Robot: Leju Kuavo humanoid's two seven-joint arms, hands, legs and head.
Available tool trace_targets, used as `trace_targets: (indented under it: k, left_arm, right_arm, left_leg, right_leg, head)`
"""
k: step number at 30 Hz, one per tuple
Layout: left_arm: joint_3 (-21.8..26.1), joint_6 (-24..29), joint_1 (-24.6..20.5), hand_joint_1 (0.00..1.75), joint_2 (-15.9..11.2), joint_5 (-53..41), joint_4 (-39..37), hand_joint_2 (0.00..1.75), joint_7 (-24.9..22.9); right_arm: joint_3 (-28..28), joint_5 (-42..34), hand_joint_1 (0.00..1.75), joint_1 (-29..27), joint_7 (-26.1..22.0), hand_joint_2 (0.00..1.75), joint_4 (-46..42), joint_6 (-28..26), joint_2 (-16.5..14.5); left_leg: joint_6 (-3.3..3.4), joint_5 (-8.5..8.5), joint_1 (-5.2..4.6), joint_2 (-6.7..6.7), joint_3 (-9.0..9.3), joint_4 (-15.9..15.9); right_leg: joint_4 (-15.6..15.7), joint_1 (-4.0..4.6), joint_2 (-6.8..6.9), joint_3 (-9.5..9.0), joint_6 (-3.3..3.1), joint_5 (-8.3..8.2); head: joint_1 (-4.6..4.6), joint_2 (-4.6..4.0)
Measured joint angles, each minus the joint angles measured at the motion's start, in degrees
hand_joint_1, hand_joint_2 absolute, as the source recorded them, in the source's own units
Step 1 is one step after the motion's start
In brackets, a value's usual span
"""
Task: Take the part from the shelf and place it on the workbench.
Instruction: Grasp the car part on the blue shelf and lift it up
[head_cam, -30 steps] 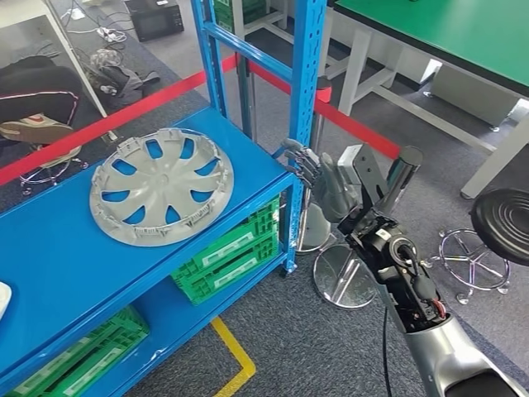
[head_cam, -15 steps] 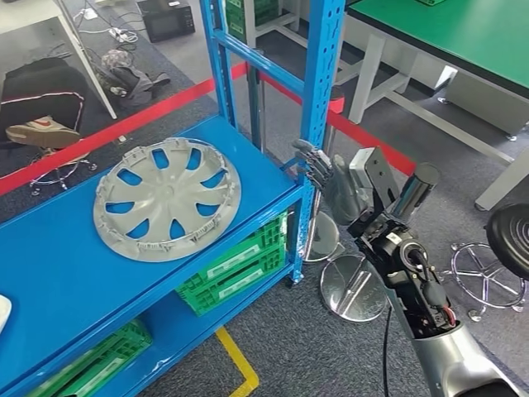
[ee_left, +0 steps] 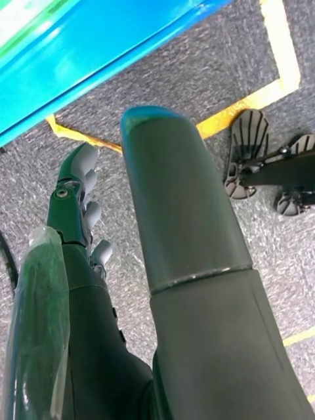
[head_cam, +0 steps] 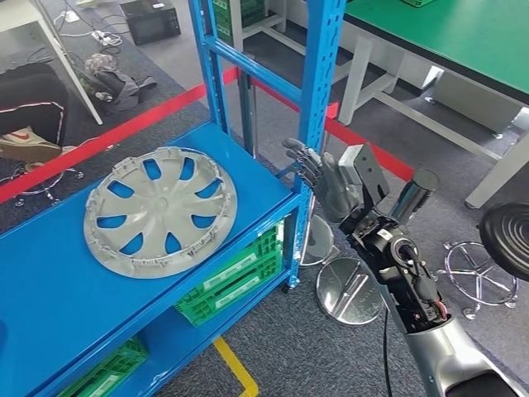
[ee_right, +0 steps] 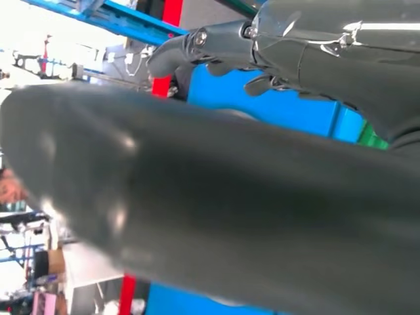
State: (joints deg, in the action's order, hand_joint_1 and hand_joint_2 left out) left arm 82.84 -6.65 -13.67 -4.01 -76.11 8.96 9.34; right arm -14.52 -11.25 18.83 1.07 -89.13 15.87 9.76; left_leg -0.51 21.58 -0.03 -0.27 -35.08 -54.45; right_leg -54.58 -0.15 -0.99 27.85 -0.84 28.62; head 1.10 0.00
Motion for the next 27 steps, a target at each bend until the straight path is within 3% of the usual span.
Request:
trace_targets:
  k: [4,9,13,20,27]
  left_arm:
    - [0.0,0.0,-0.3,0.00,0.0,-0.3,0.0,0.00,-0.3]
    - [0.0,0.1,-0.4,0.00,0.0,-0.7,0.0,0.00,-0.5]
    - [0.0,0.1,-0.4,0.00,0.0,-0.8,0.0,0.00,-0.4]
    - [0.0,0.1,-0.4,0.00,0.0,-1.1,0.0,0.00,-0.5]
    - [0.0,0.1,-0.8,0.00,0.0,-1.2,0.0,0.00,-0.5]
  right_arm:
    - [0.1,0.2,0.00,0.1,0.9,0.00,0.6,-1.1,0.1]
    - [1.2,0.3,0.00,0.0,5.7,0.00,2.1,-3.9,0.8]
    - [2.0,0.3,0.00,0.0,6.7,1.75,3.4,-4.6,1.3]
    - [2.3,1.0,0.00,0.1,7.8,1.75,4.3,-3.5,2.4]
    - [1.4,7.8,0.00,3.4,8.3,1.75,5.8,1.8,4.9]
  left_leg:
    - [0.53,0.35,-0.13,-0.15,0.03,-0.1]
    - [0.79,0.49,-0.14,-0.15,0.04,-0.1]
    - [0.83,0.49,-0.14,-0.14,0.05,-0.1]
    - [0.88,0.44,-0.03,-0.14,0.08,-0.1]
    - [0.86,0.44,-0.01,-0.14,0.09,0.0]
  right_leg:
    - [0.8,-0.07,0.19,-0.46,0.16,0.03]
    - [1.2,-0.08,0.21,-0.61,0.60,-0.09]
    - [1.3,-0.08,0.20,-0.63,0.80,-0.14]
    - [1.3,-0.05,0.20,-0.65,0.87,-0.17]
    - [1.3,0.11,0.20,-0.71,0.87,-0.17]
  head:
    - [0.53,0.00]
    - [0.92,0.00]
    - [0.90,0.00]
    - [0.69,0.00]
    - [0.63,0.00]
